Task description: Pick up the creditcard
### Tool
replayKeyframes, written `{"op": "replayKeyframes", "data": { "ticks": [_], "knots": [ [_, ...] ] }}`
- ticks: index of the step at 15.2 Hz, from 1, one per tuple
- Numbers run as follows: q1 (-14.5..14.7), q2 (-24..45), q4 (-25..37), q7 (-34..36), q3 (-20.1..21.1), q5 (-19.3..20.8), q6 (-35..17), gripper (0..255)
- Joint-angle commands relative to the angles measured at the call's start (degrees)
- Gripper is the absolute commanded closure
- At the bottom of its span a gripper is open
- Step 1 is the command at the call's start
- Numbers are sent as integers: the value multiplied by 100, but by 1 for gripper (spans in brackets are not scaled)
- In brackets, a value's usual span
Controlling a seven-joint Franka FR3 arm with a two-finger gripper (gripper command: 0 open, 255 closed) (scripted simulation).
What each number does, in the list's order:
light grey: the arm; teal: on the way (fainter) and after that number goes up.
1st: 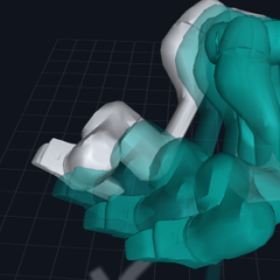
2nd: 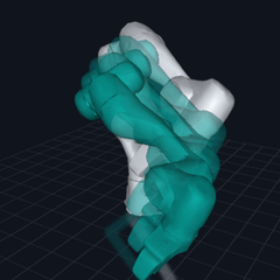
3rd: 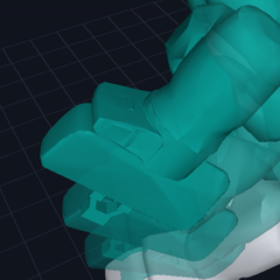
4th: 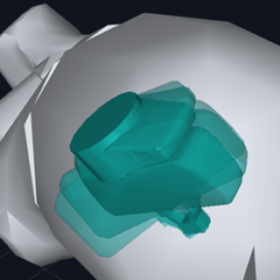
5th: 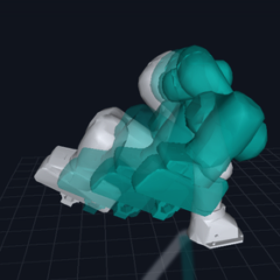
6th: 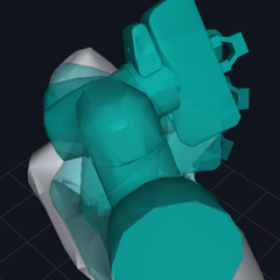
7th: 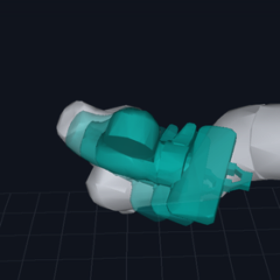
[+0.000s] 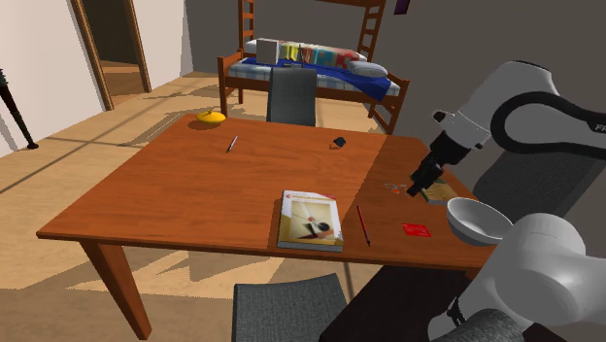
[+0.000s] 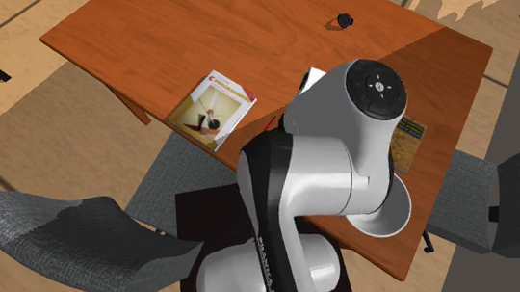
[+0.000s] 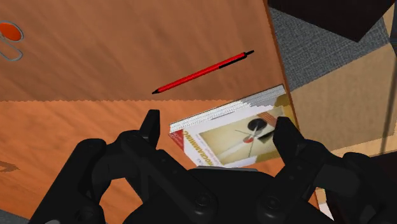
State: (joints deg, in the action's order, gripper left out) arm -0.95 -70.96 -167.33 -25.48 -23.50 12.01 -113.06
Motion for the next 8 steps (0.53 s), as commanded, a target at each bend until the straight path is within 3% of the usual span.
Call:
{"op": "replayKeyframes", "data": {
  "ticks": [1, 5, 8],
  "knots": [
    [-197, -264, -318, -736, -613, 311, -162, 0],
    [-571, -204, -695, -2241, -2024, 995, -645, 0],
    [-586, -143, -696, -2245, -2077, 1045, -796, 0]
  ]
}}
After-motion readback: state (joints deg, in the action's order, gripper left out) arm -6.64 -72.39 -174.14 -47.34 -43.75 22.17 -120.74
